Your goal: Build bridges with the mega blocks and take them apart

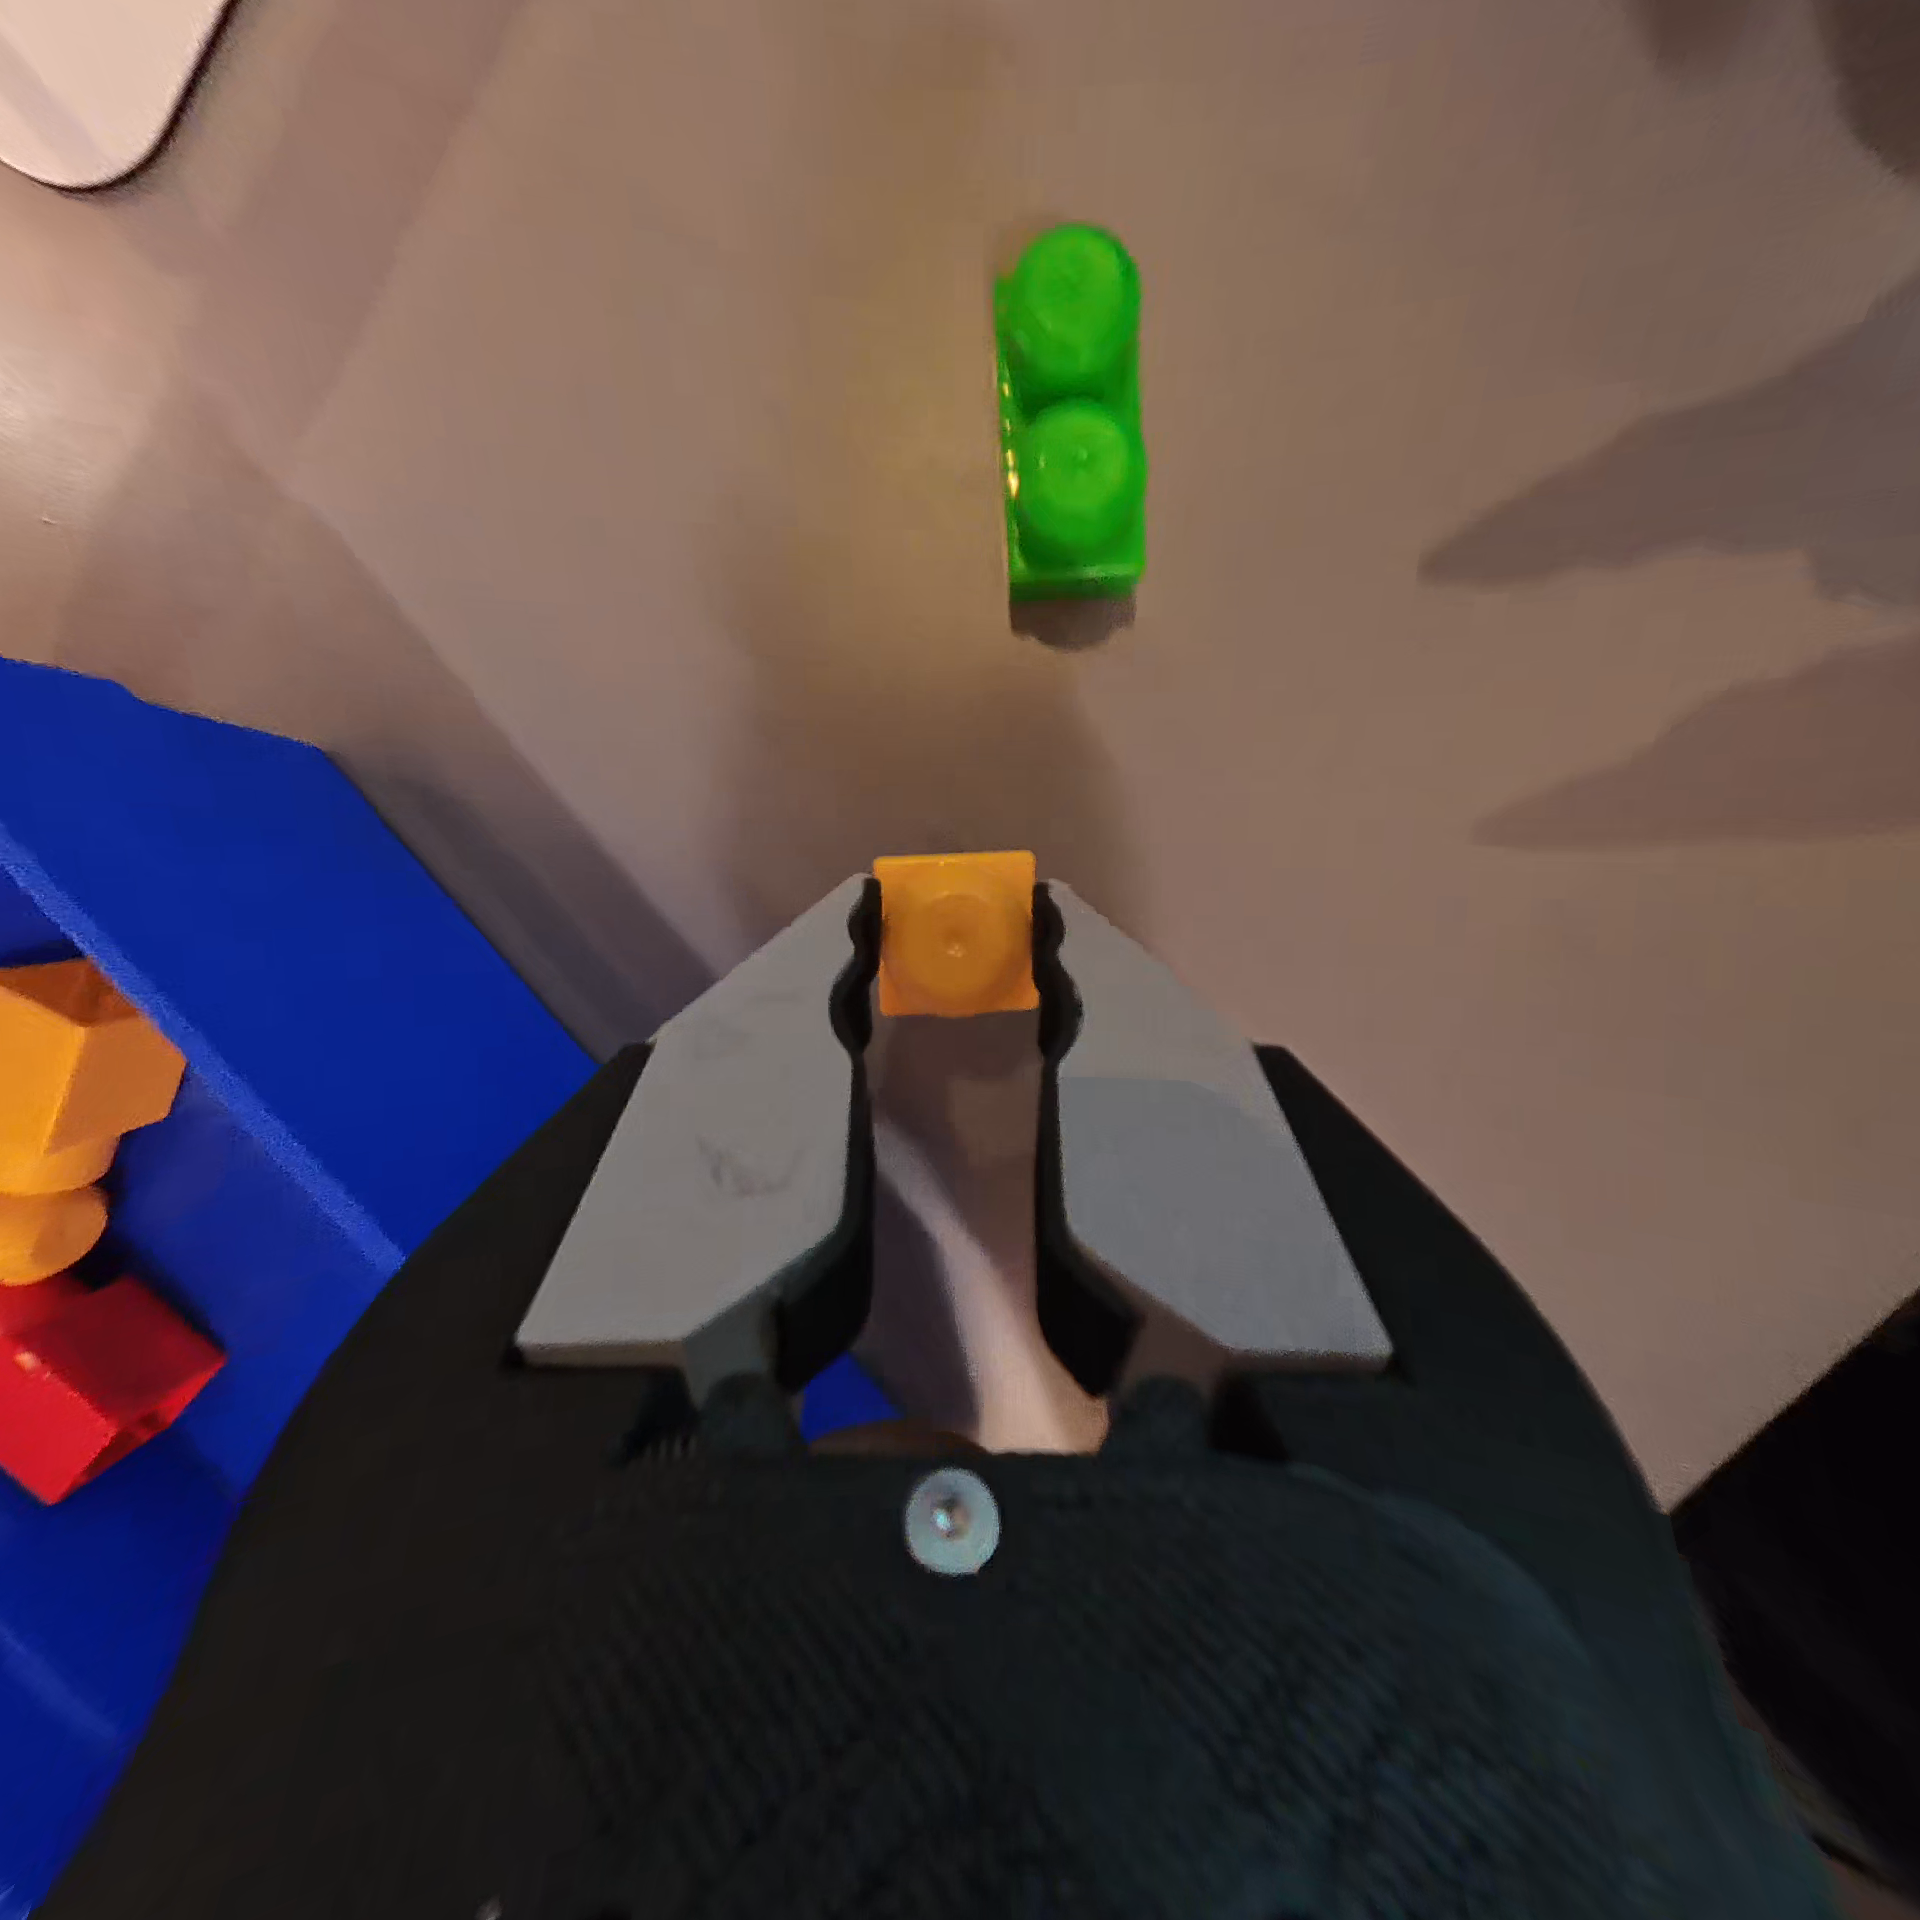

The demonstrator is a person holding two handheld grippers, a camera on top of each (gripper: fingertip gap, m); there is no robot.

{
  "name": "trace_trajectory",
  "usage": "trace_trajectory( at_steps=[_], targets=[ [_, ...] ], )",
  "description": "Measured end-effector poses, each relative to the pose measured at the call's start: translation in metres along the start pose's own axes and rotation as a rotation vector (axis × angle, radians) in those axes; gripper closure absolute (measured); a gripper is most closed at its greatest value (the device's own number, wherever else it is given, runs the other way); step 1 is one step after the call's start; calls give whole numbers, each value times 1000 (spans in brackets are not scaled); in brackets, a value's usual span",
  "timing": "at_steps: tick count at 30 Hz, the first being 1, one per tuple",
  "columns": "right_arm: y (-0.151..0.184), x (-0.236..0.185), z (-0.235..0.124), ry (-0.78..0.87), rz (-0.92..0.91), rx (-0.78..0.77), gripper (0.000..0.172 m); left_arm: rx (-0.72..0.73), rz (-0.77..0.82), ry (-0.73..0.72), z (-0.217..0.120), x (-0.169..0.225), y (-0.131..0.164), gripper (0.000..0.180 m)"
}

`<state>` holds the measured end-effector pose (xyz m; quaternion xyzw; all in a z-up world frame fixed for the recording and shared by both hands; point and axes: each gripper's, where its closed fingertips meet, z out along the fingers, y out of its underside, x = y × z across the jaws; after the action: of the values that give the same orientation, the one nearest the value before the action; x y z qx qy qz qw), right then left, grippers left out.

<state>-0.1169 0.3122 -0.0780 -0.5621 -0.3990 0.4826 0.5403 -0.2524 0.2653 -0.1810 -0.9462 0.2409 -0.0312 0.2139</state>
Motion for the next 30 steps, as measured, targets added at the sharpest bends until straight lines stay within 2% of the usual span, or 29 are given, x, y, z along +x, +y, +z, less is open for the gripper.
trace_trajectory(
  at_steps=[4, 9, 11, 13, 17, 19, 21, 24, 26, 28, 29, 30],
  targets=[
    [2, 1, 1, 6, -11, -7, 120, 68, -87, 30, 17, -9, -17, 153],
    [1, 5, -1, 14, 2, -2, 120, 85, -147, 50, 31, -13, -16, 152],
    [2, 5, -1, 12, 7, -2, 120, 105, -159, 43, 24, -15, -18, 139],
    [3, 4, 0, 8, 8, -6, 120, 165, -159, 28, 5, -17, -27, 134],
    [5, 4, 1, 8, 1, -14, 120, 353, -183, -60, -65, -48, -45, 134],
    [7, 4, 2, 8, 4, -20, 120, 419, -230, -61, -94, -73, -42, 122],
    [9, 4, 3, 8, 5, -27, 120, 416, -322, -95, -104, -111, -25, 119],
    [13, 6, 5, 12, 5, -39, 120, 366, -479, -142, -88, -167, 10, 118],
    [17, 7, 6, 16, 3, -51, 120, 335, -527, -118, -68, -189, 26, 118],
    [20, 8, 7, 20, 3, -62, 120, 327, -451, -39, -51, -197, 30, 123],
    [22, 9, 7, 22, 6, -66, 120, 336, -355, 16, -46, -195, 29, 132],
    [22, 10, 7, 23, 10, -67, 120, 322, -266, 35, -41, -196, 32, 134]
  ],
)
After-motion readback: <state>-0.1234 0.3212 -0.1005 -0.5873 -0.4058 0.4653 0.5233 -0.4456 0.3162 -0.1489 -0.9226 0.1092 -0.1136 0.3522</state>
